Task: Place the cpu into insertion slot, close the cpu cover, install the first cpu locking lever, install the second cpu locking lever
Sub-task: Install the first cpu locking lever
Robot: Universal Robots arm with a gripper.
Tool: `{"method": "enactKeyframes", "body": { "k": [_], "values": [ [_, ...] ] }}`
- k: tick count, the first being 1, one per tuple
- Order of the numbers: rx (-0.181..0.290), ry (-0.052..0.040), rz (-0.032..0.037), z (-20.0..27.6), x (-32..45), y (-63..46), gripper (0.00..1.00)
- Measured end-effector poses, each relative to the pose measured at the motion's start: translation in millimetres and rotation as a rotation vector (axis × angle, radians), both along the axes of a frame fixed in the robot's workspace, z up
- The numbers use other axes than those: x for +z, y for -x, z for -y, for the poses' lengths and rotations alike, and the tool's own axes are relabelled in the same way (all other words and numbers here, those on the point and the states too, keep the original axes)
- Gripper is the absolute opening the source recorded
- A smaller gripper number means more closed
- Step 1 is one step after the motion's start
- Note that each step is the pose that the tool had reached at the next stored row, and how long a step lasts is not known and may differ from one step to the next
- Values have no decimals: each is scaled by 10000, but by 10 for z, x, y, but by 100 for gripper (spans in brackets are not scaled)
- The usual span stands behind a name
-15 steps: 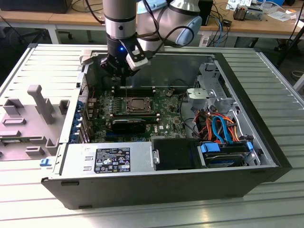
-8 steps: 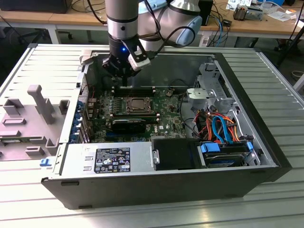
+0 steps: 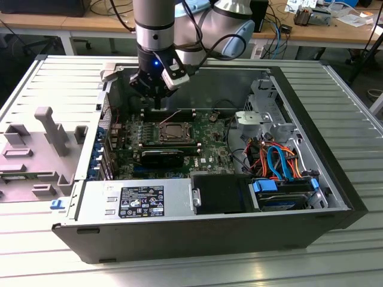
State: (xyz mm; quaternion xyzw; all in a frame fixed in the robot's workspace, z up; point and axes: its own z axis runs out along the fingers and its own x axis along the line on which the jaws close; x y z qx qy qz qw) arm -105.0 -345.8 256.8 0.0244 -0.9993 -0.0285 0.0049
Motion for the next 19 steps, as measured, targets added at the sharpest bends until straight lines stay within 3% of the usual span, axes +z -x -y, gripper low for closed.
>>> {"method": "enactKeyframes", "body": {
  "k": [19],
  "values": [
    [0, 0, 0, 0, -107, 0, 11]
  ]
}}
